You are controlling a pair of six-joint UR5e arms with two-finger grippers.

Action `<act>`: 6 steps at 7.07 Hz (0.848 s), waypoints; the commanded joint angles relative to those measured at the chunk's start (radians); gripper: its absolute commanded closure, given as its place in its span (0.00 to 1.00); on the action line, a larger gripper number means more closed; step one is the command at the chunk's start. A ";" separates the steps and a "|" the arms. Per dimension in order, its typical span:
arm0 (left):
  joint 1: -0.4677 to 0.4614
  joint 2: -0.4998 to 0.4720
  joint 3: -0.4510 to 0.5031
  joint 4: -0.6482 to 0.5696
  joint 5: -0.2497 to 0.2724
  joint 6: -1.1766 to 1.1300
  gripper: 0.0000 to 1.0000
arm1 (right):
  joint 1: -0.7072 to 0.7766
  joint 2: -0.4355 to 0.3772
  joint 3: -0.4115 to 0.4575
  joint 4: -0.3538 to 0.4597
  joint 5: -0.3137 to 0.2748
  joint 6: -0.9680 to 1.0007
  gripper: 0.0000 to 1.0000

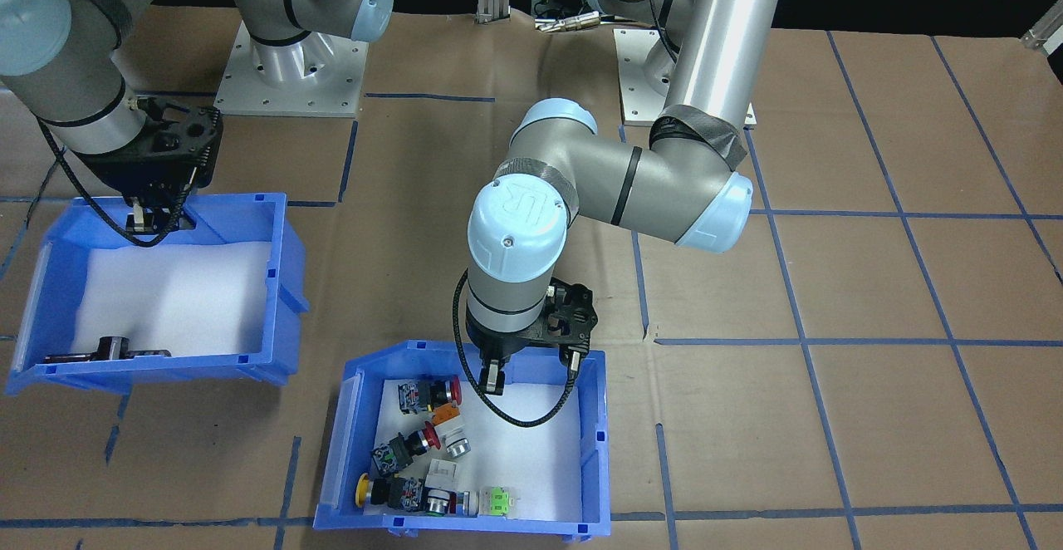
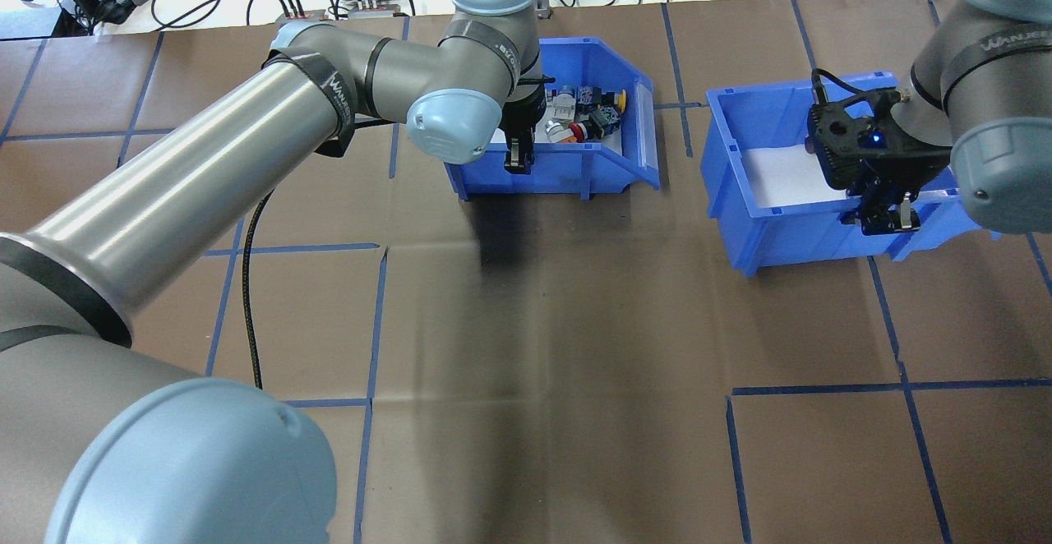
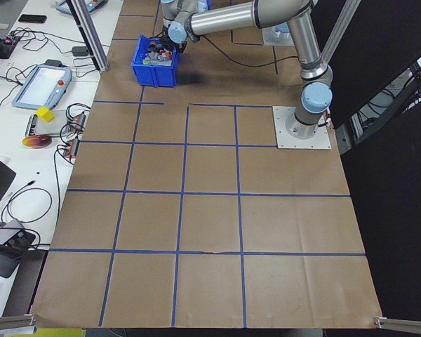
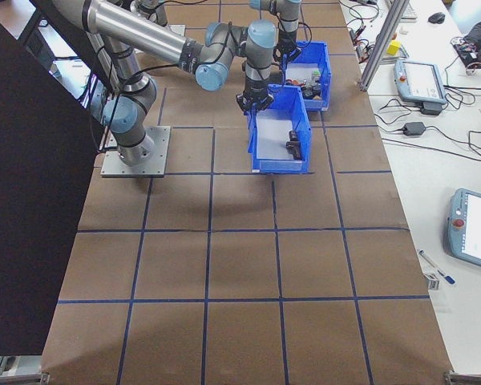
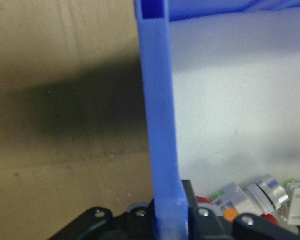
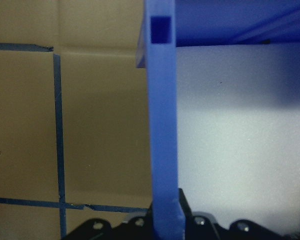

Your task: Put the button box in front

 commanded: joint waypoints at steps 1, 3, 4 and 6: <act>-0.001 0.000 0.002 0.001 0.036 0.001 0.17 | 0.002 -0.028 0.036 -0.005 0.001 0.000 0.93; -0.002 0.051 -0.001 -0.032 0.059 -0.004 0.15 | 0.000 -0.036 0.051 0.002 -0.001 0.002 0.93; 0.001 0.106 -0.008 -0.085 0.085 0.016 0.11 | 0.003 -0.077 0.087 0.002 -0.001 0.012 0.93; 0.021 0.234 -0.039 -0.235 0.090 0.234 0.02 | 0.019 -0.165 0.172 0.005 0.017 0.121 0.93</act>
